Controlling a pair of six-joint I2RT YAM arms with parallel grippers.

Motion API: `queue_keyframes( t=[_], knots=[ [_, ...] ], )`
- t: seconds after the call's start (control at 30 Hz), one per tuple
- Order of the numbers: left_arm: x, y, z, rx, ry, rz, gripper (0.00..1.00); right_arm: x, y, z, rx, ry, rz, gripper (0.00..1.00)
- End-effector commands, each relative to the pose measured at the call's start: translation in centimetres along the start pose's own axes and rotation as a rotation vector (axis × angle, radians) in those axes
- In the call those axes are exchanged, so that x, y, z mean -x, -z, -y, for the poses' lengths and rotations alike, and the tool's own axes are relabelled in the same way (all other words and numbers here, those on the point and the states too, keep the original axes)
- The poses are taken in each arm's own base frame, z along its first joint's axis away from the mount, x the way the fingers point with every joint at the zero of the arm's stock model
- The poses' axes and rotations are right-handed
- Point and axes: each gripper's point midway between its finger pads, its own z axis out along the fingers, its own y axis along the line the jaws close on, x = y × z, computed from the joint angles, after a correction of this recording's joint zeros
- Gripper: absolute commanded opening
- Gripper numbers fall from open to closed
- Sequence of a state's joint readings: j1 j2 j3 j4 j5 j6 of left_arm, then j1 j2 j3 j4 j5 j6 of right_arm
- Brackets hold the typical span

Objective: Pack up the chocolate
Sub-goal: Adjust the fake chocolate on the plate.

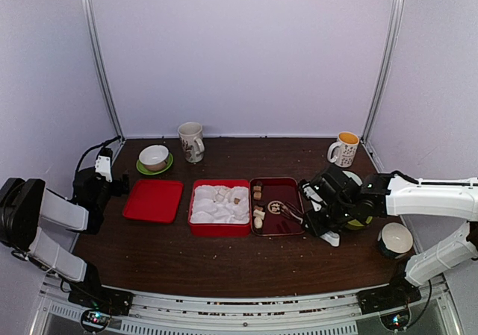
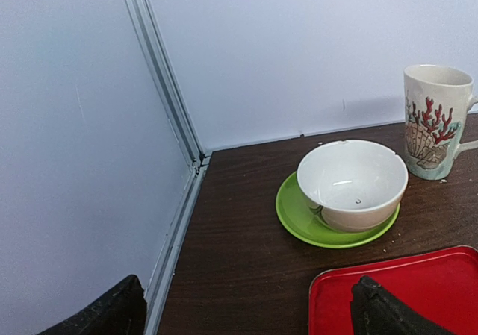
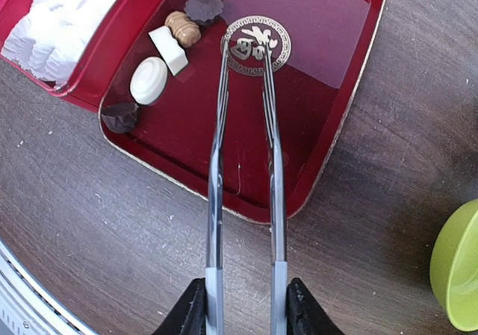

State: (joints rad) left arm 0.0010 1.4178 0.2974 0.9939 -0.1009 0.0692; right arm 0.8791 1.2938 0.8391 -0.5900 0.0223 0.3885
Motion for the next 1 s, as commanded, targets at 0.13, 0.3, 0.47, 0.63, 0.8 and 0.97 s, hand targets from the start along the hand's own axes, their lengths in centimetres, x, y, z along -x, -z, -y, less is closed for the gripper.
queue_keyframes(
  t=[0.13, 0.3, 0.47, 0.63, 0.8, 0.97],
  knots=[
    [1.6, -0.2, -0.8, 0.027, 0.010, 0.058, 0.98, 0.1, 0.7, 0.0, -0.004, 0.037, -0.028, 0.33],
    [1.6, -0.2, -0.8, 0.027, 0.009, 0.058, 0.98, 0.0, 0.6, -0.8, 0.042, 0.045, -0.039, 0.33],
    [1.6, -0.2, -0.8, 0.027, 0.010, 0.059, 0.98, 0.2, 0.8, -1.6, 0.085, 0.049, -0.032, 0.32],
    [1.6, -0.3, -0.7, 0.025, 0.009, 0.058, 0.98, 0.4, 1.2, -2.7, 0.149, 0.047, -0.022, 0.32],
    [1.6, -0.2, -0.8, 0.026, 0.010, 0.058, 0.98, 0.6, 1.4, -3.8, 0.198, 0.061, -0.013, 0.32],
    [1.7, -0.3, -0.7, 0.026, 0.009, 0.059, 0.98, 0.8, 1.6, -5.0, 0.251, 0.070, -0.004, 0.32]
  ],
)
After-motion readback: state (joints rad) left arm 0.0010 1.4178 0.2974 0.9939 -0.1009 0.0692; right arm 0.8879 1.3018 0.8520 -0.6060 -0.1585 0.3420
